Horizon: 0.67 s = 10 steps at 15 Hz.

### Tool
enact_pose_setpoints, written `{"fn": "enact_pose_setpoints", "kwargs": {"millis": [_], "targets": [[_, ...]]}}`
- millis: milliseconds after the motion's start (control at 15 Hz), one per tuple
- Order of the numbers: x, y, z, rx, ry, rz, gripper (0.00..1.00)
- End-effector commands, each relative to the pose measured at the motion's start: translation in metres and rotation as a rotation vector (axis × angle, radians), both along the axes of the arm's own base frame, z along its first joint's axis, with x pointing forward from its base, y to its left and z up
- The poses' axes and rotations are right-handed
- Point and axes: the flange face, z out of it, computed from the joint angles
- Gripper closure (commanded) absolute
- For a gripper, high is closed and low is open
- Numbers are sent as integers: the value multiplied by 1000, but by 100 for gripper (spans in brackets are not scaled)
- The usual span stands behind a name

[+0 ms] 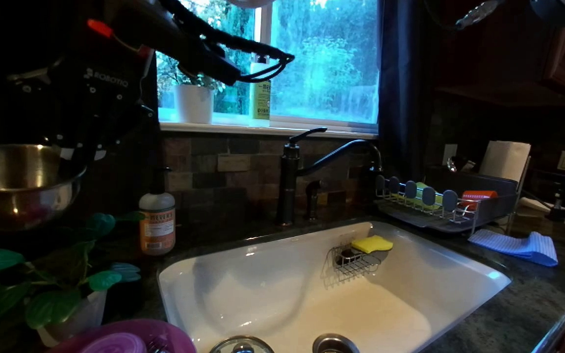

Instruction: Put the silver bowl from the window sill on top of the purple cup.

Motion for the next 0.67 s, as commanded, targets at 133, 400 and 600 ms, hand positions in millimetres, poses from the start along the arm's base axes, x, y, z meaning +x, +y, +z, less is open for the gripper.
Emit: {"fn": "enact_pose_setpoints", "kwargs": {"millis": [133, 400, 600], "targets": [[-83, -14, 10, -107, 185, -3, 98], [-96, -45, -7, -20, 244, -144, 98], [-91, -72, -31, 50, 195, -247, 98]]}}
